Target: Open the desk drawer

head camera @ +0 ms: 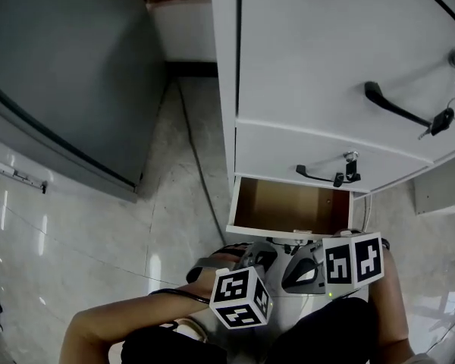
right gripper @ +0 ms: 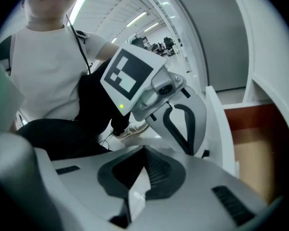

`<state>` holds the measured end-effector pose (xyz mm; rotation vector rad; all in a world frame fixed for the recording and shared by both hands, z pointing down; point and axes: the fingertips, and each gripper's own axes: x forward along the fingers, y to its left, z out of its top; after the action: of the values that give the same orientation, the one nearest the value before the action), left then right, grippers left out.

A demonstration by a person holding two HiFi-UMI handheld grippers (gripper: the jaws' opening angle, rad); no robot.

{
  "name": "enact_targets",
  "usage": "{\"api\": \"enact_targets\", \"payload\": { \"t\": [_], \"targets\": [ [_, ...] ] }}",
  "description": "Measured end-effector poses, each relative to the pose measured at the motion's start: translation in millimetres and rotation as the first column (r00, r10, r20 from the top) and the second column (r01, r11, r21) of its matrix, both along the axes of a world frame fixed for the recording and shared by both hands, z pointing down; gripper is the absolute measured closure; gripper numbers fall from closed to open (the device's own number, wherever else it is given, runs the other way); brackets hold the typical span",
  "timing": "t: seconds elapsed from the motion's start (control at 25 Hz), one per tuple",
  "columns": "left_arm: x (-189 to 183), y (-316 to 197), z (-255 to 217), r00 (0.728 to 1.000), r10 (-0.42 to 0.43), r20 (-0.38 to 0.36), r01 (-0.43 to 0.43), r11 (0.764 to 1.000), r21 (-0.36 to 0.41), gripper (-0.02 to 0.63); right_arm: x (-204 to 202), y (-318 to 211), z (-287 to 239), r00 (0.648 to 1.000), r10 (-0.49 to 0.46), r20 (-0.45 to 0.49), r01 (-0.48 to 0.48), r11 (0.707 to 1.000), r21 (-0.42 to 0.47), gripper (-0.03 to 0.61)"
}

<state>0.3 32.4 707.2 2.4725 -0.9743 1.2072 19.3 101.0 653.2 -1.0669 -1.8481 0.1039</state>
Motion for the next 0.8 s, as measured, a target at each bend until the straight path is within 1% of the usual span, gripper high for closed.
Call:
{"api": "enact_targets", "payload": {
  "t": [0.12,0.2,0.28,0.36,0.4,0.44,0.48,0.56,0.6,0.64,0.76,0.8],
  "targets": [
    [-1.6,6.3,-1.4,1.0,0.029,-0.007,-0.03,0.998,-0.046,0.609,0.7,-2.1,-1.4,1.0,0.02,-0.012,-0.02,1.0,-0.004,0.563],
    [3.7,20.4,-3.0,0.998,0.032,-0.052,-0.037,0.995,-0.097,0.609,3.9,4.0,0.1,0.998,0.052,-0.043,-0.052,0.999,-0.009,0.563],
    [-2.8,22.6,-3.8,0.995,-0.015,-0.094,0.002,0.99,-0.142,0.609,-4.9,6.4,3.1,0.995,0.085,-0.057,-0.087,0.996,-0.032,0.563],
    [-11.3,4.7,-13.2,0.991,-0.084,-0.104,0.068,0.986,-0.15,0.609,-19.6,1.8,-4.4,0.991,0.123,-0.058,-0.127,0.989,-0.082,0.563],
    [-11.2,7.3,-17.7,0.988,-0.125,-0.095,0.109,0.982,-0.157,0.609,-21.9,7.2,-9.7,0.988,0.134,-0.076,-0.142,0.982,-0.122,0.563],
    [-12.1,13.3,-20.2,0.985,-0.157,-0.072,0.144,0.976,-0.161,0.609,-21.1,14.2,-12.5,0.984,0.141,-0.107,-0.156,0.976,-0.155,0.563],
    [-13.9,15.8,-22.9,0.983,-0.178,-0.041,0.169,0.972,-0.161,0.609,-17.4,17.5,-14.1,0.979,0.146,-0.143,-0.17,0.971,-0.169,0.563],
    [-18.7,14.0,-35.8,0.976,-0.217,0.005,0.215,0.96,-0.182,0.609,-6.5,15.5,-24.0,0.966,0.162,-0.202,-0.197,0.966,-0.165,0.563],
    [-22.6,14.0,-45.1,0.969,-0.246,0.015,0.244,0.947,-0.207,0.609,-3.4,15.5,-32.0,0.959,0.18,-0.218,-0.218,0.962,-0.164,0.563],
    [-27.4,13.9,-55.7,0.962,-0.274,0.021,0.271,0.936,-0.225,0.609,-2.7,15.8,-40.4,0.953,0.203,-0.227,-0.243,0.956,-0.164,0.563],
    [-39.5,13.0,-91.1,0.947,-0.318,0.048,0.321,0.924,-0.208,0.609,-7.0,17.2,-64.0,0.932,0.284,-0.226,-0.322,0.934,-0.153,0.563],
    [-41.6,14.4,-102.6,0.938,-0.343,0.047,0.345,0.913,-0.216,0.609,-8.7,18.3,-72.7,0.923,0.315,-0.221,-0.351,0.925,-0.149,0.563]
  ]
}}
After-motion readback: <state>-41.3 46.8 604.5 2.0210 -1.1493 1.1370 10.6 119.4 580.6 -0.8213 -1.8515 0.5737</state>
